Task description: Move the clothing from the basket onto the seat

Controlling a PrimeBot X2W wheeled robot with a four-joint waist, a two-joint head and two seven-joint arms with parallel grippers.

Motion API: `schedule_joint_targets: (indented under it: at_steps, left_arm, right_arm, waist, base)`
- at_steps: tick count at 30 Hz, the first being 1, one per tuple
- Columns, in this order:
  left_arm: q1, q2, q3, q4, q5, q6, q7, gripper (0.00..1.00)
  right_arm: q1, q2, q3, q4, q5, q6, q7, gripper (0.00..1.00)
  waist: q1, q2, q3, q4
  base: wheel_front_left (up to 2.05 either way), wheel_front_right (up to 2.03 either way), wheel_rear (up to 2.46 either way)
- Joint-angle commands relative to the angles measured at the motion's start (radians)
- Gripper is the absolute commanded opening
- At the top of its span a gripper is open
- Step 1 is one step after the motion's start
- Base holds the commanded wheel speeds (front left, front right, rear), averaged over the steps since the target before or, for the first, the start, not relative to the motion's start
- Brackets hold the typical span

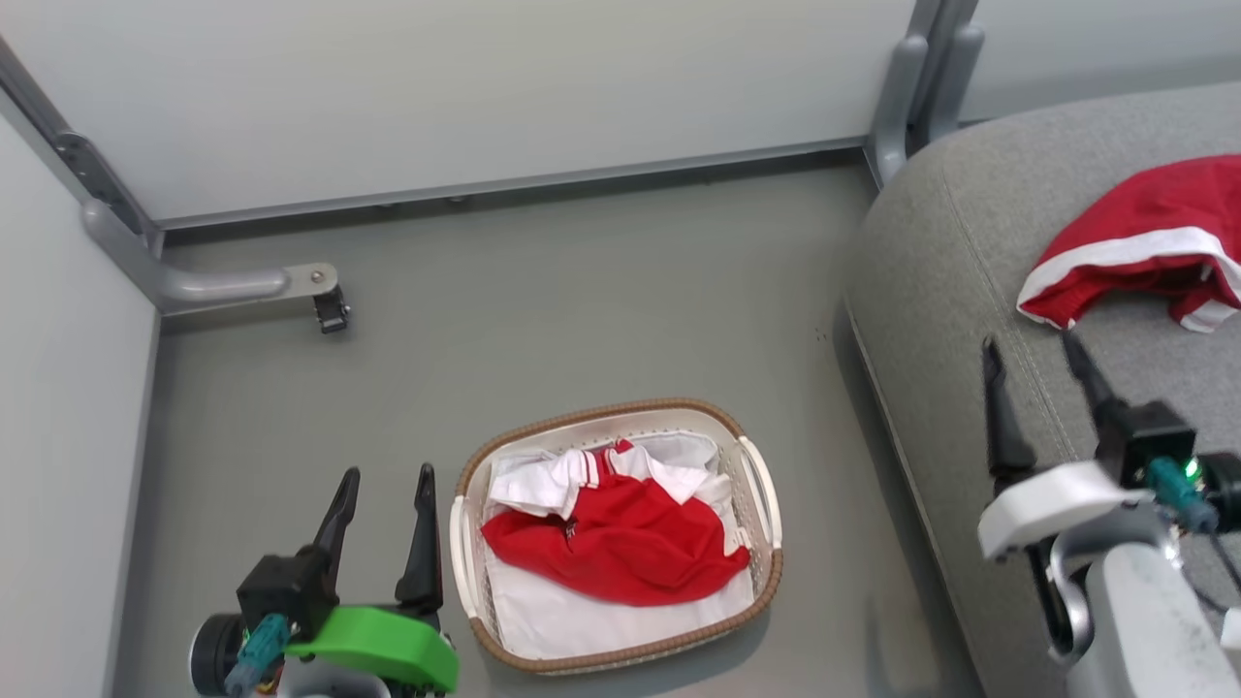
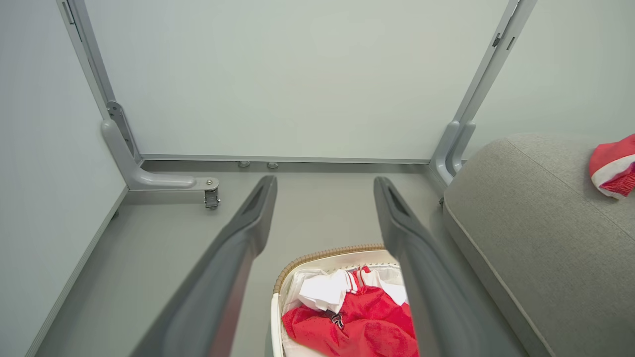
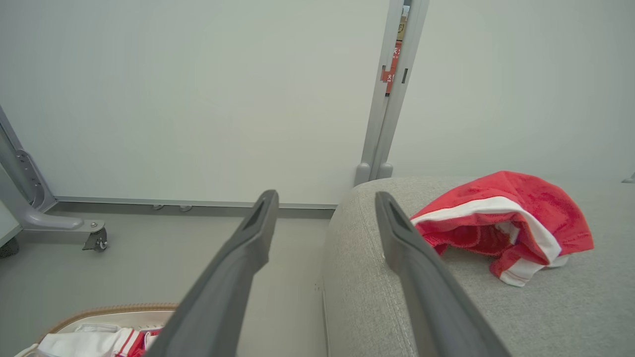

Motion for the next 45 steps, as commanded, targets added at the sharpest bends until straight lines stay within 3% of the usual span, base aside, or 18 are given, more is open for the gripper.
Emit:
schedule_joint_targets:
  at_steps: [1,14,45]
  left_arm:
    - [0.029,-0.003,0.014,-0.005,0.006,-0.008,0.000,1.00]
    - [0.124,-0.032,0.095,-0.030,0.042,-0.031,0.000,1.00]
    - [0.129,-0.035,0.088,-0.022,0.031,-0.032,0.000,1.00]
  right_arm:
    - [0.032,0.004,0.005,-0.010,0.008,-0.001,-0.005,1.00]
    - [0.189,0.031,0.090,-0.037,0.098,-0.001,-0.005,1.00]
    - [0.188,0.031,0.124,-0.024,0.101,-0.001,-0.005,1.00]
  waist:
    - [0.0001,0.0000,-0.038,0.032]
    - [0.0001,0.0000,-0.076,0.050]
    - [0.0001,0.0000,-0.099,0.056]
  base:
    - [0.00,0.00,0.00]
    - [0.00,0.00,0.00]
    - [0.00,0.00,0.00]
